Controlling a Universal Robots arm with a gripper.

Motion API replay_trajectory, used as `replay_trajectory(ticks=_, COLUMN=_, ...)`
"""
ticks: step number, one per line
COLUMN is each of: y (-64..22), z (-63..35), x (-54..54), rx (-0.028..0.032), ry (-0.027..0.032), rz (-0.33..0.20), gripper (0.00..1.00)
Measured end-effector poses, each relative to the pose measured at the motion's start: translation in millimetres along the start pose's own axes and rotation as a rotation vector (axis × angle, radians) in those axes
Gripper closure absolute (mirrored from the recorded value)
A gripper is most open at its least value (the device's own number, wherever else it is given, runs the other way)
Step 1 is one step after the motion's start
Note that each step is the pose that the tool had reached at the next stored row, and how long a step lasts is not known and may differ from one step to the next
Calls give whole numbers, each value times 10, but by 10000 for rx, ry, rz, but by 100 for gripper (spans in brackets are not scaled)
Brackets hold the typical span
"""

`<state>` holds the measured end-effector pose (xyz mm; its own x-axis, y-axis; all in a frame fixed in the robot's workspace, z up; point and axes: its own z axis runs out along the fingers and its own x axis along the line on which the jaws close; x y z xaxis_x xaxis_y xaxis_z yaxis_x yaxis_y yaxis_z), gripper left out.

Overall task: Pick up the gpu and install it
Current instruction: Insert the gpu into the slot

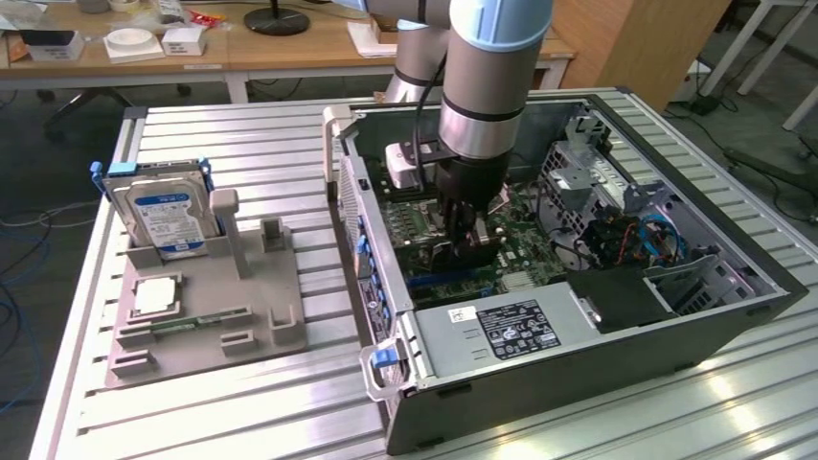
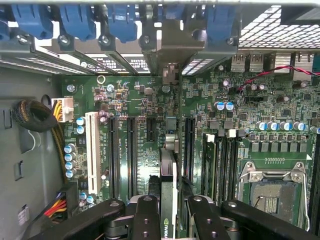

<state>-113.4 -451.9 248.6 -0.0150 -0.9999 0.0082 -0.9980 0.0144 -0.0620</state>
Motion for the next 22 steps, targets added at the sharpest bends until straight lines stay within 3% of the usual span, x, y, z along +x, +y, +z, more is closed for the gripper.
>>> replay_trajectory(ticks=22, y=-34, z=-33, x=0, rx=0, ry=0, rz=-1, gripper=74)
